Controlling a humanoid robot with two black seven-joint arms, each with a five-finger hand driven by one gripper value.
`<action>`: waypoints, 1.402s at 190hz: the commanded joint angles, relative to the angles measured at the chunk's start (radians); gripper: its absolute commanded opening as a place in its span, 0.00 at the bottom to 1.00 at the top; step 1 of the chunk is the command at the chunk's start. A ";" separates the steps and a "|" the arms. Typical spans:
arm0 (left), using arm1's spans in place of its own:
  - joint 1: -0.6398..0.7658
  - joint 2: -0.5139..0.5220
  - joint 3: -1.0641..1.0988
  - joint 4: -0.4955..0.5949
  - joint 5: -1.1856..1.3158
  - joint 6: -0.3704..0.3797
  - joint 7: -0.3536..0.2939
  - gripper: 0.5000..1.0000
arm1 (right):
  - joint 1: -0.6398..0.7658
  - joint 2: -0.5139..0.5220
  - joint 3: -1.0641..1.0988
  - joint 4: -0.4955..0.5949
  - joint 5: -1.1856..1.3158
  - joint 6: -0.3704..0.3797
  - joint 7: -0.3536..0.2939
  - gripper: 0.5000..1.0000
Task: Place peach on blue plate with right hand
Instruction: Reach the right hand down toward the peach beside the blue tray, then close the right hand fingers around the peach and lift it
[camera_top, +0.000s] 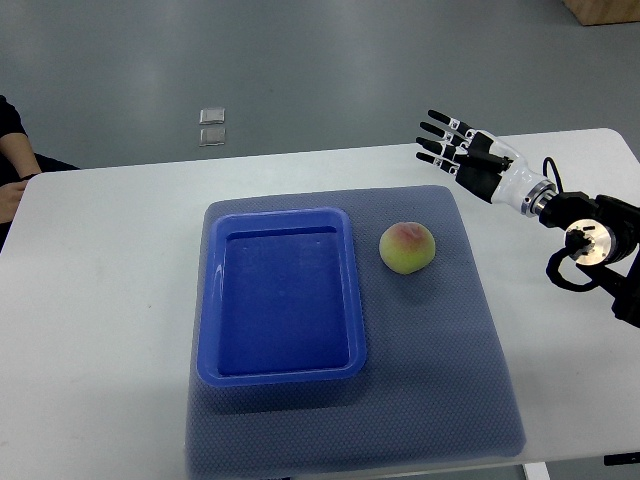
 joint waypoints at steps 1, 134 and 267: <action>0.000 0.000 0.000 0.000 0.000 0.001 0.000 1.00 | 0.004 -0.001 0.000 0.000 -0.001 0.002 0.000 0.86; 0.001 0.000 -0.008 -0.006 -0.002 -0.003 -0.003 1.00 | 0.178 -0.051 -0.008 0.045 -0.736 0.114 0.072 0.86; 0.001 0.000 -0.008 -0.003 0.000 -0.006 -0.003 1.00 | 0.257 -0.048 -0.236 0.172 -1.500 -0.037 0.179 0.86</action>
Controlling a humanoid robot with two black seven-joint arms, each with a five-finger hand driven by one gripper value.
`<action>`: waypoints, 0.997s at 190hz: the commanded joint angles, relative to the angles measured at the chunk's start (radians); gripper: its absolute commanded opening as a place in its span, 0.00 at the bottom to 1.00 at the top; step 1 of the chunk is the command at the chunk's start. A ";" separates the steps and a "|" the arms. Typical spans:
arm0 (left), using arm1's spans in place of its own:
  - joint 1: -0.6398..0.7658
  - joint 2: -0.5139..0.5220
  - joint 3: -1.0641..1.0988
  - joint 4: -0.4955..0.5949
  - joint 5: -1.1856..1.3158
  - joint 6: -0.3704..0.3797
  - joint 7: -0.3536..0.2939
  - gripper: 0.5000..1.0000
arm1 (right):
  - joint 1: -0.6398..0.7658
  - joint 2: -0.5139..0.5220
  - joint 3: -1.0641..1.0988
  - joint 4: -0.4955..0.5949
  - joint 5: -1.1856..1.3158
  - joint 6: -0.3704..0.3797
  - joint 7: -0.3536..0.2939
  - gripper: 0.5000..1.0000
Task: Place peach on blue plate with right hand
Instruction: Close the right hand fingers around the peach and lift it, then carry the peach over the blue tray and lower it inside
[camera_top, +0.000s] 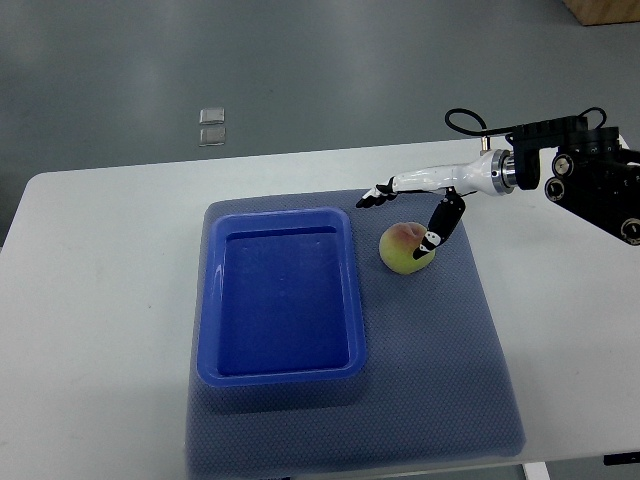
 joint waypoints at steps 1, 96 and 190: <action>0.000 0.000 0.001 0.000 0.001 0.000 0.000 1.00 | -0.001 0.016 -0.049 -0.011 -0.001 -0.053 -0.002 0.86; 0.000 0.000 0.001 -0.003 0.001 -0.002 0.000 1.00 | -0.021 0.054 -0.126 -0.068 -0.001 -0.149 -0.007 0.62; 0.000 0.000 0.001 -0.003 0.000 -0.003 0.000 1.00 | 0.061 0.053 -0.115 -0.025 0.024 -0.142 0.006 0.09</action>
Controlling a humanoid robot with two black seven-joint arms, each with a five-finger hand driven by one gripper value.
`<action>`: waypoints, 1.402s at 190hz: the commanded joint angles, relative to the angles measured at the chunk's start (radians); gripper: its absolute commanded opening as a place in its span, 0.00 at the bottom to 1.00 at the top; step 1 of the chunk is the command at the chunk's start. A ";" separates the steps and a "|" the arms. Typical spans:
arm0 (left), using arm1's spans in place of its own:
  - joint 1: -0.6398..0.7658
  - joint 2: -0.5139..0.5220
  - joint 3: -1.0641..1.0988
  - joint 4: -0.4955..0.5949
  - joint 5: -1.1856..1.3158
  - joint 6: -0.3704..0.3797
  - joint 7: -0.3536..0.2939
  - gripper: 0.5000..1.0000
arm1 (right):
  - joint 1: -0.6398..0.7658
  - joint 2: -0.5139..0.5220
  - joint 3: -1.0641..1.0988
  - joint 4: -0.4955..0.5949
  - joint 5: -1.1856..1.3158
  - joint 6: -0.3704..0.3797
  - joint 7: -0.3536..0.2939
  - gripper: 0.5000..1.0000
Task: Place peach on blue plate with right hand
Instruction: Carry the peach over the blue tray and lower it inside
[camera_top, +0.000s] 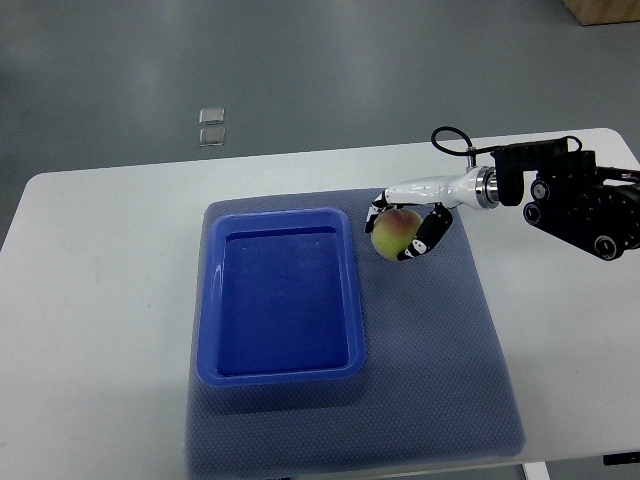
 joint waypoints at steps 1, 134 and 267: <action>0.000 0.000 0.000 0.000 0.000 -0.001 0.000 1.00 | 0.030 0.000 0.008 0.029 0.008 0.002 0.004 0.09; 0.009 0.000 0.000 0.006 0.000 0.003 0.000 1.00 | 0.047 0.313 -0.049 -0.009 -0.005 -0.021 -0.004 0.16; 0.012 0.000 0.000 0.006 0.000 0.003 0.000 1.00 | 0.067 0.287 0.006 0.002 0.137 0.016 0.003 0.86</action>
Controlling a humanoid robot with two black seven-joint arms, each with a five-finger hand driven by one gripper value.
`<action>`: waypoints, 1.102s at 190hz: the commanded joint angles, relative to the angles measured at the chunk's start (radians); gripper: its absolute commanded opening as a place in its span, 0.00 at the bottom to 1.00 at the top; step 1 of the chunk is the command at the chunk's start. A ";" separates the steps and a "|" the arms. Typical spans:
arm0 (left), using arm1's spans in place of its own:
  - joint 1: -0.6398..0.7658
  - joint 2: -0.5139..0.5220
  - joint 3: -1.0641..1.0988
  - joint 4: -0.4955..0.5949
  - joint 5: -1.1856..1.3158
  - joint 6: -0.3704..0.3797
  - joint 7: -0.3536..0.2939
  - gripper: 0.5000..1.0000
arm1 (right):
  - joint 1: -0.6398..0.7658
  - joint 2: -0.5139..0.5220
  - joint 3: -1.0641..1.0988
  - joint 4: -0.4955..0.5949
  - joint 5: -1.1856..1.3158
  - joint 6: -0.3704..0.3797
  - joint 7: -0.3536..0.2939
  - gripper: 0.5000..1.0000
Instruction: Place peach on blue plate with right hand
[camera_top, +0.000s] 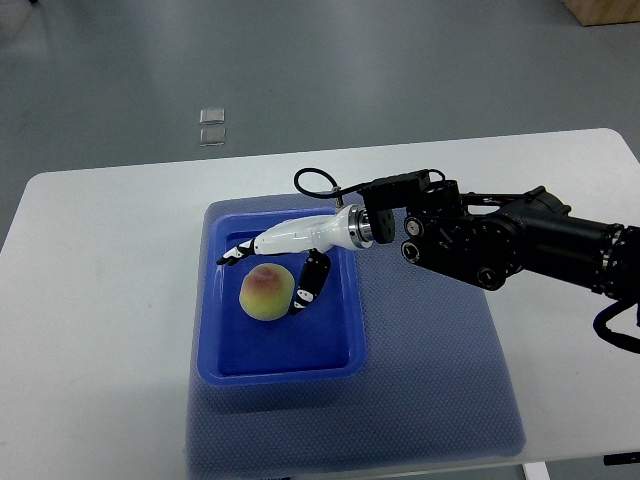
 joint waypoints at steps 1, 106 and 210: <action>0.000 0.000 0.000 0.000 0.000 -0.001 0.000 1.00 | 0.020 -0.023 0.037 0.003 0.075 0.041 -0.002 0.86; 0.000 0.000 0.000 -0.011 0.002 -0.002 0.001 1.00 | -0.138 -0.203 0.338 -0.009 0.723 0.236 -0.076 0.86; -0.011 0.000 0.003 -0.003 0.000 -0.001 0.001 1.00 | -0.241 -0.281 0.399 -0.078 1.227 0.179 -0.306 0.86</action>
